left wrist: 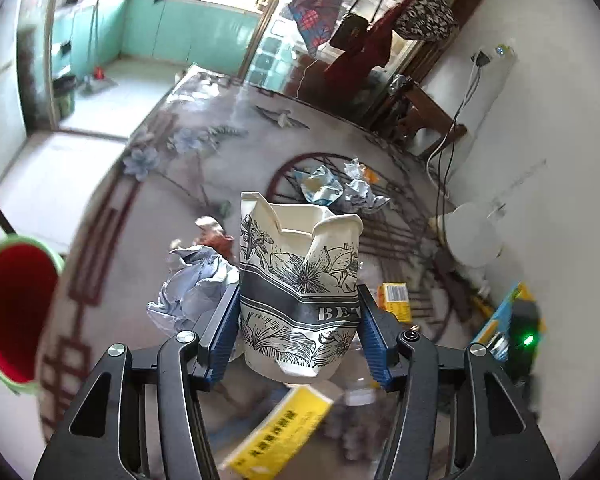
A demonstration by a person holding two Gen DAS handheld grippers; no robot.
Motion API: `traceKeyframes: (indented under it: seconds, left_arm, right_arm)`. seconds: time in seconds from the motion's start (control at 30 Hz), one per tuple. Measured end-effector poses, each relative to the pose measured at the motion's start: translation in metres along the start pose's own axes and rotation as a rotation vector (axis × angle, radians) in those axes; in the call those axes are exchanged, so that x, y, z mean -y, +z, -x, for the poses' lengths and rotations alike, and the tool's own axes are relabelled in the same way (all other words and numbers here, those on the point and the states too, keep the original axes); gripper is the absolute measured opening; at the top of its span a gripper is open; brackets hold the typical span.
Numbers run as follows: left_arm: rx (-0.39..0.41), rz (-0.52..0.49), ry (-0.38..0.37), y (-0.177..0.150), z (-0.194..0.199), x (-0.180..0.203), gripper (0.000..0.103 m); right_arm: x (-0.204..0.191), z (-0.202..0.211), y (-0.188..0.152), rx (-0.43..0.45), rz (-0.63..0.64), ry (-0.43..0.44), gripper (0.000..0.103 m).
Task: Collect trash
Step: 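Grasp the white patterned paper cup with the left gripper while the right grasps the brown wrapper and yellow box, then release the paper cup and grasp the crumpled silver foil ball with the left gripper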
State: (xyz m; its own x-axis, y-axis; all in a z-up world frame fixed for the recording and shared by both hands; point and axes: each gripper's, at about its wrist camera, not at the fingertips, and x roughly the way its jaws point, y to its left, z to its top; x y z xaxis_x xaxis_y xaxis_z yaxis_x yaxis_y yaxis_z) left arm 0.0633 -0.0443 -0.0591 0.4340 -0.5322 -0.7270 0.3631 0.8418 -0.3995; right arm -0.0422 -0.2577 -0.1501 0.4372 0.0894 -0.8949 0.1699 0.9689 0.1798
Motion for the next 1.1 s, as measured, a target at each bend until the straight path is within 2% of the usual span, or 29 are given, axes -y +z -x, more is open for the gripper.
traceKeyframes:
  seconds: [0.1,0.17,0.23,0.4,0.53,0.7,0.8,0.83,0.87,0.9,0.97,1.03,1.1]
  left_arm:
    - [-0.009,0.01,-0.049,-0.001,0.0,-0.005,0.056]
    - [-0.02,0.013,-0.078,-0.003,-0.003,-0.009,0.061]
    - [-0.024,0.004,-0.064,-0.005,-0.004,-0.013,0.084]
    - [-0.05,0.004,-0.068,-0.011,-0.007,-0.024,0.083]
    - [-0.087,-0.06,-0.015,-0.017,-0.009,-0.033,0.084]
    - [-0.195,-0.109,0.02,-0.038,-0.013,-0.061,0.084]
    - [-0.23,-0.085,-0.004,-0.048,-0.029,-0.071,0.084]
    - [-0.24,-0.077,-0.003,-0.05,-0.036,-0.073,0.081]
    - [-0.258,-0.072,-0.002,-0.053,-0.046,-0.076,0.073]
    - [-0.282,-0.07,0.001,-0.056,-0.055,-0.079,0.053]
    - [-0.296,-0.048,-0.041,-0.059,-0.062,-0.084,0.052]
    - [-0.284,-0.065,-0.045,-0.056,-0.056,-0.084,0.044]
    - [-0.248,-0.079,-0.041,-0.052,-0.042,-0.086,0.043]
  right_arm:
    - [0.001,0.011,0.001,0.032,-0.045,0.029,0.041]
    - [0.003,0.019,0.002,0.052,-0.081,0.05,0.041]
    - [0.002,0.026,0.003,0.069,-0.102,0.042,0.041]
    - [-0.005,0.045,0.001,0.115,-0.111,0.005,0.04]
    - [-0.012,0.058,-0.003,0.134,-0.134,-0.001,0.04]
    - [-0.021,0.067,-0.011,0.142,-0.168,-0.013,0.04]
    - [-0.028,0.069,-0.012,0.15,-0.172,-0.018,0.04]
    - [-0.032,0.071,-0.011,0.158,-0.172,-0.023,0.04]
    - [-0.036,0.074,-0.01,0.167,-0.171,-0.027,0.04]
    - [-0.039,0.075,-0.009,0.174,-0.168,-0.031,0.04]
    - [-0.05,0.082,-0.007,0.193,-0.152,-0.044,0.04]
    - [-0.058,0.089,-0.006,0.211,-0.145,-0.055,0.04]
    - [-0.065,0.097,-0.006,0.231,-0.151,-0.064,0.039]
